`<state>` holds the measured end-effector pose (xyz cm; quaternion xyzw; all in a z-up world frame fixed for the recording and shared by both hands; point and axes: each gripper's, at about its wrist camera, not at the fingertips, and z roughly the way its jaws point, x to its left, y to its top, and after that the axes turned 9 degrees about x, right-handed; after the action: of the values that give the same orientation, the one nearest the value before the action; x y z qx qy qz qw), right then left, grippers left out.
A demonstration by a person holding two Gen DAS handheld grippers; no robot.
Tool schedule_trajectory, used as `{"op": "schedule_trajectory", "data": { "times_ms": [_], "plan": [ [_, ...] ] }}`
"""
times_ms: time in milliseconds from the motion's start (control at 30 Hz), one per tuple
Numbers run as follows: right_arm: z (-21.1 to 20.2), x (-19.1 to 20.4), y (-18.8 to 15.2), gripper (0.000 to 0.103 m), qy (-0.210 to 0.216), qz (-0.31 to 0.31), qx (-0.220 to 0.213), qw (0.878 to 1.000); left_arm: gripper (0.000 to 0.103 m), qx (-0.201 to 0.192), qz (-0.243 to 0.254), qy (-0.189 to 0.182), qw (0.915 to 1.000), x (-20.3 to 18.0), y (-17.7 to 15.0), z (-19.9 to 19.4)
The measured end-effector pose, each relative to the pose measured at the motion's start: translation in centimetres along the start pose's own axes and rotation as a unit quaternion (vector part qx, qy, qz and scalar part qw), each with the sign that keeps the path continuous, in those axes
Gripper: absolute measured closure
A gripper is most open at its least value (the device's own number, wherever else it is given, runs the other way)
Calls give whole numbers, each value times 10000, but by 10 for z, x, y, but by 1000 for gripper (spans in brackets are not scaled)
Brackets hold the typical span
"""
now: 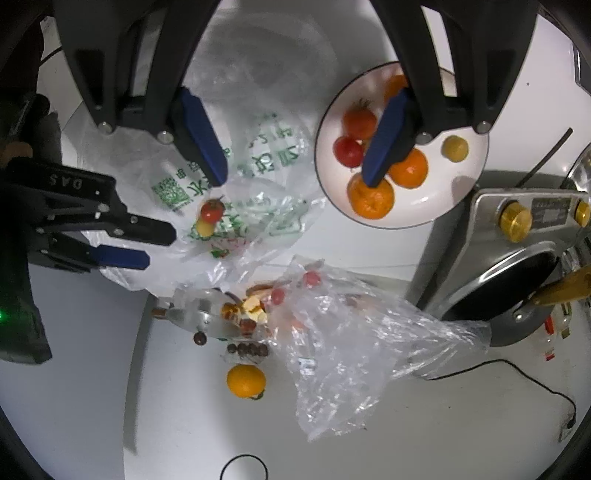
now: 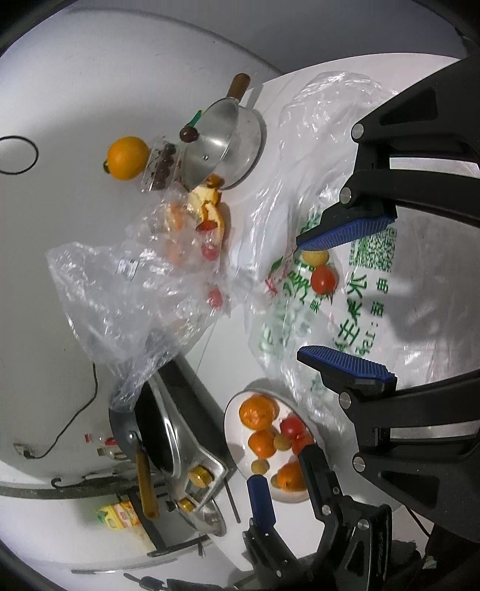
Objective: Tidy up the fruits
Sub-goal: 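Move both open grippers back over the fruit on the plastic bag, then grasp a red tomato with the left gripper while the right gripper grasps a yellow fruit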
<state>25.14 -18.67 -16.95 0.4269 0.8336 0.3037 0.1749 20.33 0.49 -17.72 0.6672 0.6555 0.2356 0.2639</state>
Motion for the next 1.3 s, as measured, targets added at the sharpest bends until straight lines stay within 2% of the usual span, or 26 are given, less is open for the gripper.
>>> {"op": "schedule_trajectory", "data": {
  "times_ms": [400,933,1300],
  "plan": [
    [35,-36,1,47,-39,206,184,9996,27,215,176,-18,9996,-17,16,30],
    [76,-55,5,61,103,174,408,9990,27,361,204,48,9991,-24,32,58],
    [90,-53,4,69,228,111,553,9981,27,401,212,-70,9989,-26,33,66]
  ]
}}
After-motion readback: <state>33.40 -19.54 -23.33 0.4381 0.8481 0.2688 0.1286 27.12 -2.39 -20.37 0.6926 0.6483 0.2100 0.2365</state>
